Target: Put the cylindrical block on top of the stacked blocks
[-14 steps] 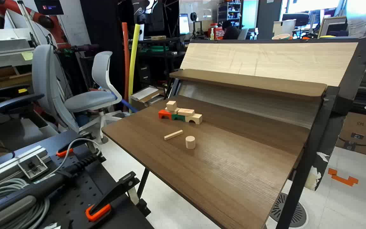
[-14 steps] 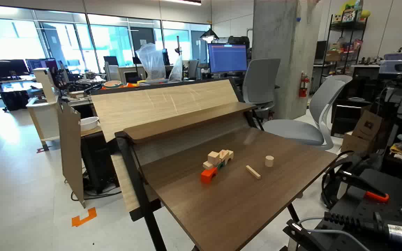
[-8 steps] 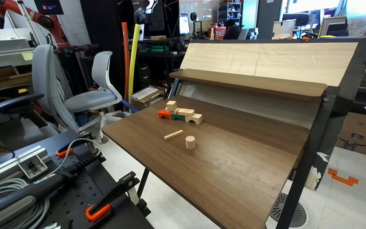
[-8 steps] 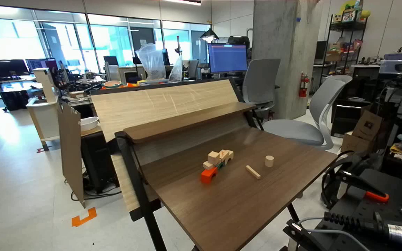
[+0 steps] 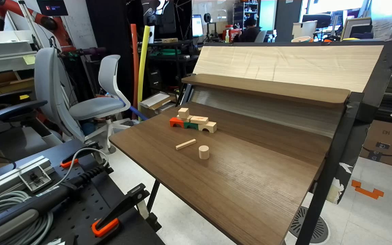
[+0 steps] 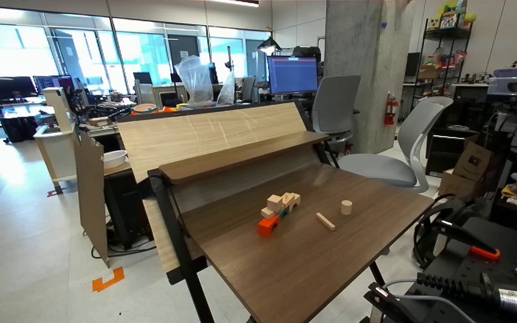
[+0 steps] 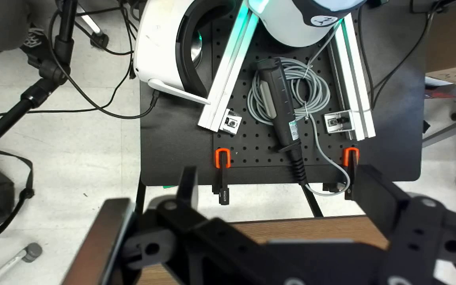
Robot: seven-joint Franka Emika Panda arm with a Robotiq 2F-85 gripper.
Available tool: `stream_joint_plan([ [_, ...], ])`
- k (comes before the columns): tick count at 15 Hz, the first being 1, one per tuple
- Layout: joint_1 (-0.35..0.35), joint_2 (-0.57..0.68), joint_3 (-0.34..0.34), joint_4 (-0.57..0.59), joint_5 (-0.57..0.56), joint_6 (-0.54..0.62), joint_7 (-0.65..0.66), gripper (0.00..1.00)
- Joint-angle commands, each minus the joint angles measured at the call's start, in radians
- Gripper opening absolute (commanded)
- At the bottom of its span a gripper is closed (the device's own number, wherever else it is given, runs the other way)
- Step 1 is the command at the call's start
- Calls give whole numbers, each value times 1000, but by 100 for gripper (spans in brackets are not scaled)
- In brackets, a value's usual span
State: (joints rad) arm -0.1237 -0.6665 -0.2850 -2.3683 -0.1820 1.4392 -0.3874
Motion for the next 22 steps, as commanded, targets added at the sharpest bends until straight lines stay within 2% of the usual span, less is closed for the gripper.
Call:
stream_joint_plan([
  [1,3,0,-2,1,-1,-2,2,100],
  [8,3,0,-2,1,-1,-2,2,100],
  [10,10,-18,-6,-45,54,70,32,100],
  [14,14,56,6,-114,208,392,137,100],
  [18,2,194,36,-141,205,740,180,100],
  [22,-12,431,80,-157,189,1075,326,100],
])
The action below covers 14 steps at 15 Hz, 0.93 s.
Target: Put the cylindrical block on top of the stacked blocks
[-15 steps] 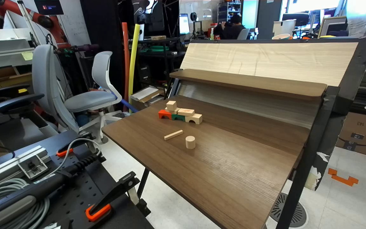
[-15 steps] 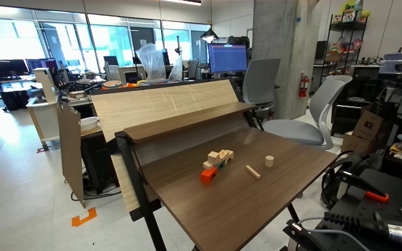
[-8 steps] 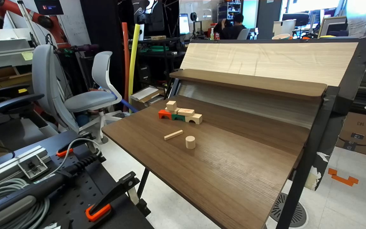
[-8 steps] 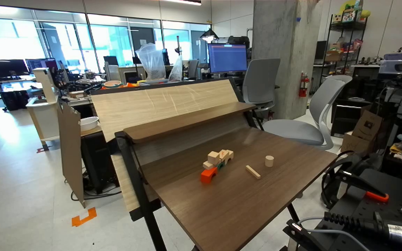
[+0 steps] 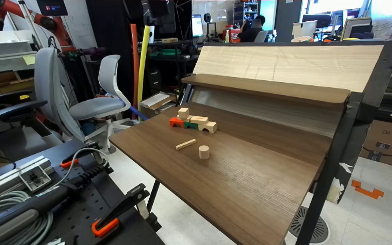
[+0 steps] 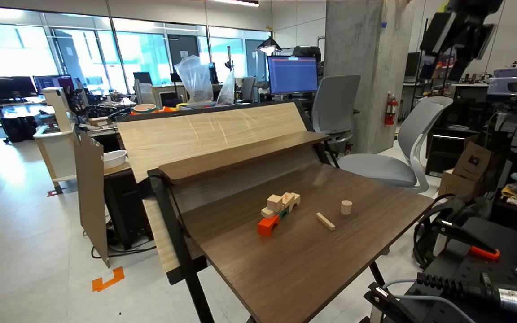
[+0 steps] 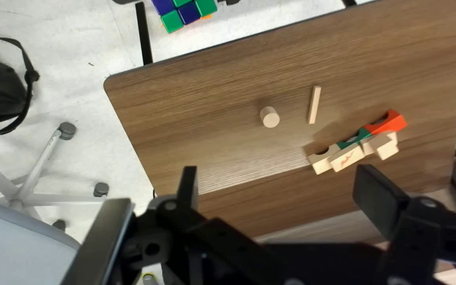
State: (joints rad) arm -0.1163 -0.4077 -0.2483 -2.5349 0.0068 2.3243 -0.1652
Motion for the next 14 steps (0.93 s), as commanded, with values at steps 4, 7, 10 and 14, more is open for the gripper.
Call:
stream_joint_plan([
  [4,-11,429,100,46,20,417,346,100],
  [7,19,601,115,135,31,444,561,100],
  [10,64,702,94,230,29,403,703,100],
  [14,113,811,69,333,44,368,848,100],
])
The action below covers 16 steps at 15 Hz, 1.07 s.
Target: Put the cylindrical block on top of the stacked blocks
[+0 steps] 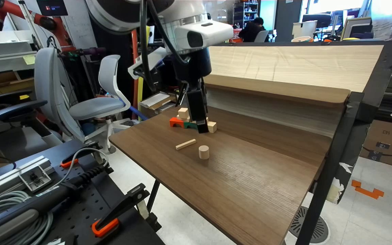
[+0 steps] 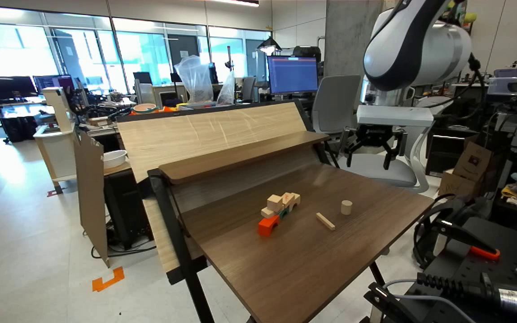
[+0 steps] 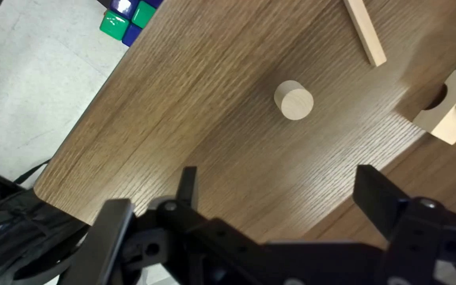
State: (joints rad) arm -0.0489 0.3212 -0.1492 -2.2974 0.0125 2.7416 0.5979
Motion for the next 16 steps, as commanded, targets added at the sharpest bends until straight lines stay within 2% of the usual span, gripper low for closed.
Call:
stream_joint_plan([
  [1,54,100,-34,113,42,-62,118,100],
  [7,57,200,-9,197,119,-120,206,100],
  [13,67,276,-15,228,135,-68,297,100],
  [16,63,292,0,227,149,-39,302,100],
])
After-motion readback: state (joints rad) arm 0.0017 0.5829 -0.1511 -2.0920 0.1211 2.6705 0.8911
